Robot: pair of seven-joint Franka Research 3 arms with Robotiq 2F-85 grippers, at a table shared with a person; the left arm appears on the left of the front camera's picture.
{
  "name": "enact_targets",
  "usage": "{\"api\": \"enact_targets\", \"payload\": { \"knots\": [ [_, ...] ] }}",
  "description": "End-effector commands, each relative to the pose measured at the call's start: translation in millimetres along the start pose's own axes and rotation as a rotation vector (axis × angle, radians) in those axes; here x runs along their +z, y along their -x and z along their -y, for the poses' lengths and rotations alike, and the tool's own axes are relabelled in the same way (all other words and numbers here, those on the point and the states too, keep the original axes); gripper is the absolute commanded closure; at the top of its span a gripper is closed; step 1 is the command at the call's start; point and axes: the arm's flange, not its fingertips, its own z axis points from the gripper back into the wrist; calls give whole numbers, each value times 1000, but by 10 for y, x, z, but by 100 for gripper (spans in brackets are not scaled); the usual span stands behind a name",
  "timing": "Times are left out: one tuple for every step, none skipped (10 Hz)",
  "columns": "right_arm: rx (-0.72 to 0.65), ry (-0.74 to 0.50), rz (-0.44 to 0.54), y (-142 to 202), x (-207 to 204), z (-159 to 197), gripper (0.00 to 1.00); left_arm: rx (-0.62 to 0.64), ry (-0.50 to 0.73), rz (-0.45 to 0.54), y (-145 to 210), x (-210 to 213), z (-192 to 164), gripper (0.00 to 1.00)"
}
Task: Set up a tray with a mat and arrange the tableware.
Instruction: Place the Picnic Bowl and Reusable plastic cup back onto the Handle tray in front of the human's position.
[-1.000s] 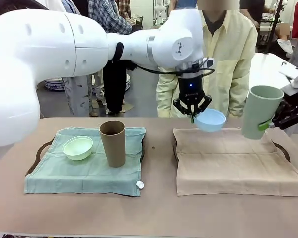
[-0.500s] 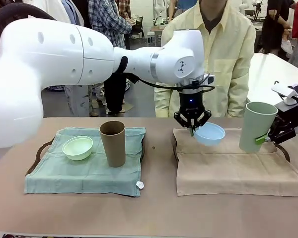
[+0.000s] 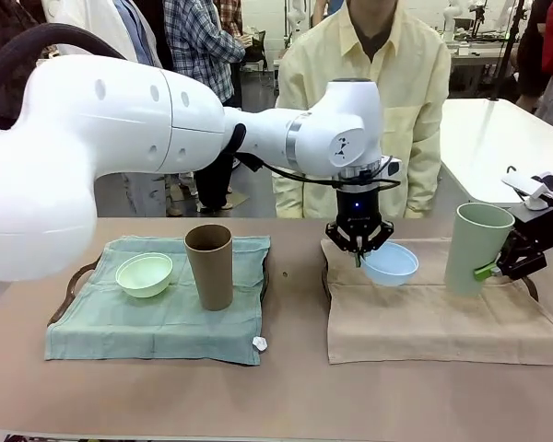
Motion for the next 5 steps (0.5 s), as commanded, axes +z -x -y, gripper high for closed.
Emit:
{"api": "enact_targets", "payload": {
  "knots": [
    [29, 16, -23, 96, -13, 103, 18, -34, -5, 36, -26, -38, 1, 96],
    [52, 21, -45, 114, -28, 136, 18, -53, -5, 29, -40, -87, -4, 96],
    [67, 21, -55, 107, -49, 153, 18, -56, -7, 27, -47, -130, 2, 96],
    [77, 19, -61, 118, -70, 174, 18, -62, -6, 32, -53, -158, 9, 96],
    [86, 22, -61, 154, -86, 217, 18, -74, -7, 35, -77, -208, 11, 96]
  ]
}}
